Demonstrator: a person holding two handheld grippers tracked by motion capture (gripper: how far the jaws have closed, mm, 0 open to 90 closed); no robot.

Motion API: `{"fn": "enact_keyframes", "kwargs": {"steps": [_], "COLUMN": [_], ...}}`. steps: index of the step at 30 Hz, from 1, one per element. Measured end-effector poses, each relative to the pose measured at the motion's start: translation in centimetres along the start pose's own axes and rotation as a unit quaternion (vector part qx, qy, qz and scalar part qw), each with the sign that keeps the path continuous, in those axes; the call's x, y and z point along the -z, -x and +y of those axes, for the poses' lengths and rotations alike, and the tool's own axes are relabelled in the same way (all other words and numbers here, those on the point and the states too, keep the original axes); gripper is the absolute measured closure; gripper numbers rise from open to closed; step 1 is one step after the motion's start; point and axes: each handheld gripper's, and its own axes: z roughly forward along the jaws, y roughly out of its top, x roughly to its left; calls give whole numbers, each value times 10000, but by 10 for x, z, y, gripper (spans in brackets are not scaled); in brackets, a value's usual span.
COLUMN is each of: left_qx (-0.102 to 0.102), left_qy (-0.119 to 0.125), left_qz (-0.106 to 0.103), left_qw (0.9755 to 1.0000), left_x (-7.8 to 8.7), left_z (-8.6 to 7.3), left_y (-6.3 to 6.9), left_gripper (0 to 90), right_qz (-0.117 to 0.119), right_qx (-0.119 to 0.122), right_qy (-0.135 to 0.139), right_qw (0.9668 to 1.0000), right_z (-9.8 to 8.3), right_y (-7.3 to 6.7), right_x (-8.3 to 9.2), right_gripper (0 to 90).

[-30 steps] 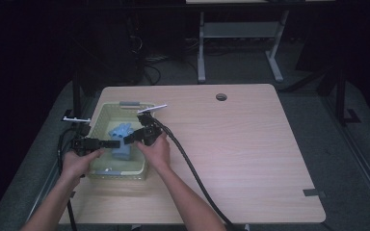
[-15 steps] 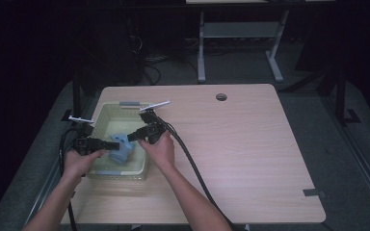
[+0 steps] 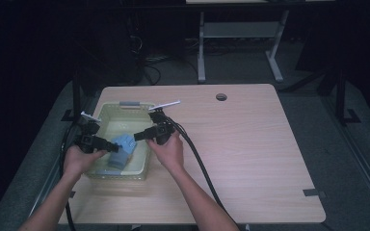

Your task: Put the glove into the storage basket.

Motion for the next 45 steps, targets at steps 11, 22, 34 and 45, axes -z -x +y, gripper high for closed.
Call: {"fn": "enact_keyframes", "kwargs": {"steps": [11, 22, 34, 45], "left_qx": [-271, -100, -54, -195], "left_qy": [-589, -143, 469, 849], "left_qz": [484, 105, -670, -1060], "left_qw": [9967, 9998, 9966, 9905], "left_x": [-25, -11, 5, 9], "left_z": [4, 4, 3, 7], "left_y": [10, 8, 12, 31], "left_gripper": [683, 635, 592, 537], "right_qz": [7, 58, 111, 307], "right_qx": [178, 0, -201, -306], "right_qy": [88, 161, 259, 549], "right_qw": [9998, 9999, 9994, 9976], "right_z": [-6, -11, -14, -18], "right_y": [-6, 5, 19, 31], "right_x": [22, 41, 58, 86], "right_gripper": [743, 712, 637, 521]}}
